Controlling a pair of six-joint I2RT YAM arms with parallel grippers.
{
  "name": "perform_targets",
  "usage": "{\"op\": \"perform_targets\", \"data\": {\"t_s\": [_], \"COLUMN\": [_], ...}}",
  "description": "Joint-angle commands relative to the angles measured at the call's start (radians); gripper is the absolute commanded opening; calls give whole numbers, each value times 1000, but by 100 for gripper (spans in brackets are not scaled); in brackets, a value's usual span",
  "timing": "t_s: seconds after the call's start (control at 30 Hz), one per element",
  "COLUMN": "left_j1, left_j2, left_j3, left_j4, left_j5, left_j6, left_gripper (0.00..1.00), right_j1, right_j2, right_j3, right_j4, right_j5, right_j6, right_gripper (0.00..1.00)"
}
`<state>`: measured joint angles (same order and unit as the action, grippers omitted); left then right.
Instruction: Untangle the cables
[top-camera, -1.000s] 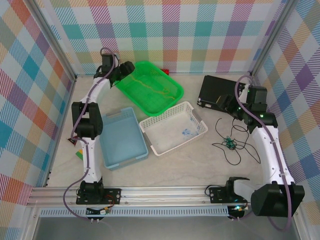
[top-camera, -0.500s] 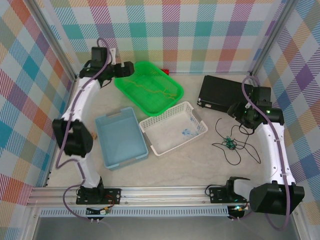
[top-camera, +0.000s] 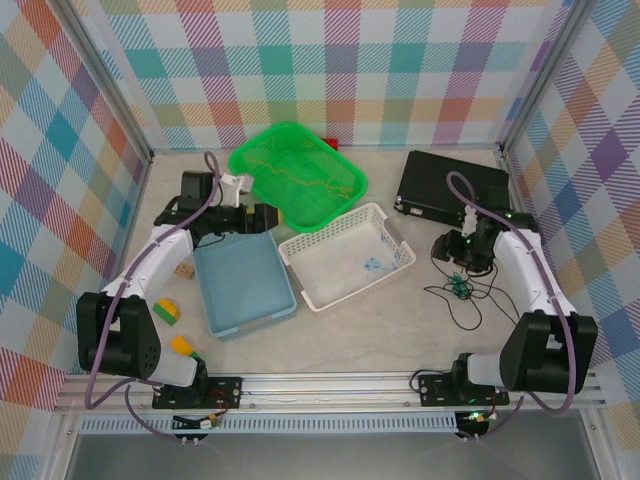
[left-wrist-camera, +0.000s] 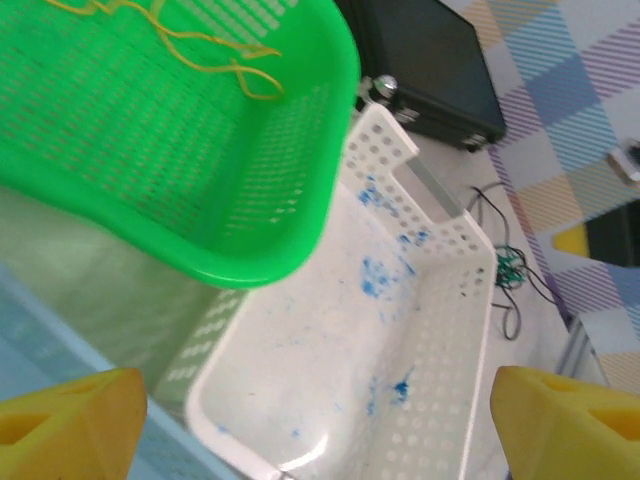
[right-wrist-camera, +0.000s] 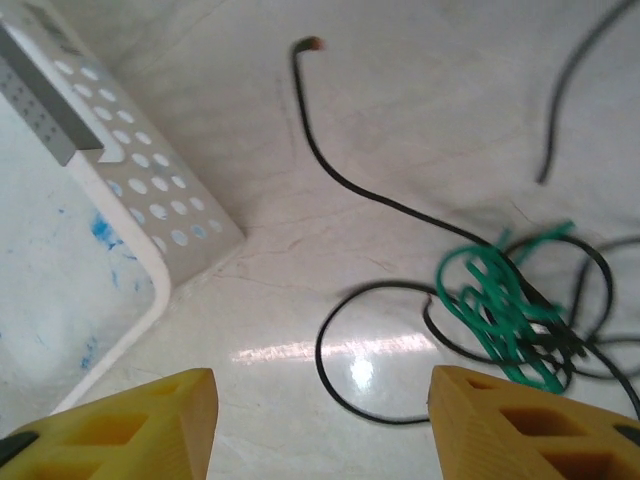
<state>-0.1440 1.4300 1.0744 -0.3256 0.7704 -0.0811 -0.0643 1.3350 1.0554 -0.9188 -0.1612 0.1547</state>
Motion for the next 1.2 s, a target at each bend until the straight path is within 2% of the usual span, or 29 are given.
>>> {"op": "perform_targets", "data": {"t_s": [0.0,0.2,0.4,0.53,0.67,0.73,0.9,1.03,1.17], "left_j1": [-68,-174,-244,-267,-273,-275,-278,-281,-297], "left_j2": [-50,-25,4,10,20,22,18,36,43], "left_j3": [-22,-25,-18,-39,-42,-40,-29,0,11], "left_j4": [145,156,137,187,208,216,225,251,341], "left_j5": [97,148,122,104,89,83,73,69,12], "left_j6": [-7,20,37,9,-19,-23,-27,-45,-89], "left_gripper": [89,89,89,90,89,89,89,88,87], "right_j1": [8,38,53,61,83,97,100,100,92], "right_j2": [35,114,162,201,265,279,238,103,-34], "right_j3": [-36,-106,-167,-188,-144,-139,-151,-155,-127], "right_j4": [162,321,455,515,485,483,486,494,506], "right_j5": [-74,8,8,45,80,93,132,126,101], "right_j6": [-107,-242,-379,-410,-441,-453,-431,-430,-439], "right_gripper": [59,59,57,57,55,49,1,0,0]}}
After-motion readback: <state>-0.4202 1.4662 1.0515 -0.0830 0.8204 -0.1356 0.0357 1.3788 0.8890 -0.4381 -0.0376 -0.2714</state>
